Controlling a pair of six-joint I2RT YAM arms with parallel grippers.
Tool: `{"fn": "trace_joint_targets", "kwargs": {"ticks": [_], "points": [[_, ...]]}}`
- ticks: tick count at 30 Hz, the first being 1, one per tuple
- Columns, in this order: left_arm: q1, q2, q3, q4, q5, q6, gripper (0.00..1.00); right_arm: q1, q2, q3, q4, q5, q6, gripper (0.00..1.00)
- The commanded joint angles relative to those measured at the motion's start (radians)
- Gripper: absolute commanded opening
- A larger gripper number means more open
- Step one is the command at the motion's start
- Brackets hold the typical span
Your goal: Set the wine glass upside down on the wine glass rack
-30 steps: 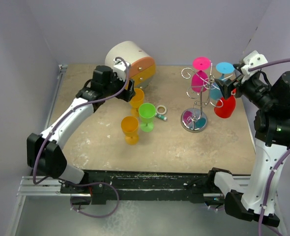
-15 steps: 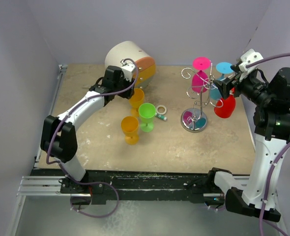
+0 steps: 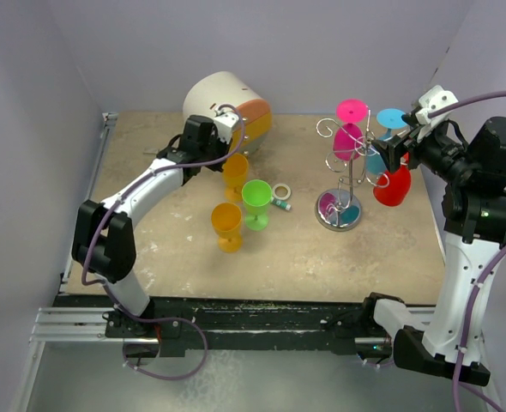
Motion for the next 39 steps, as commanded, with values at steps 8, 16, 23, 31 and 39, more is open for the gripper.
{"fn": "trace_joint_targets", "kwargs": {"ticks": [8, 16, 23, 31, 39], "points": [[0.007, -0.270, 0.004, -0.094, -0.216, 0.269, 0.00, -0.003, -0.023, 0.017, 0.014, 0.002, -0.004, 0.79], [0.007, -0.495, -0.017, -0.145, -0.231, 0.335, 0.00, -0.003, -0.029, 0.022, 0.014, -0.013, 0.016, 0.81], [0.006, -0.609, 0.134, -0.242, -0.099, 0.314, 0.00, -0.002, -0.013, -0.025, 0.181, -0.185, 0.255, 0.79], [0.012, -0.569, 0.400, -0.328, 0.148, 0.143, 0.00, 0.122, 0.037, 0.006, 0.332, -0.203, 0.499, 0.75], [0.015, -0.526, 0.476, -0.237, 0.354, -0.002, 0.00, 0.305, 0.160, 0.042, 0.387, -0.120, 0.617, 0.69]]}}
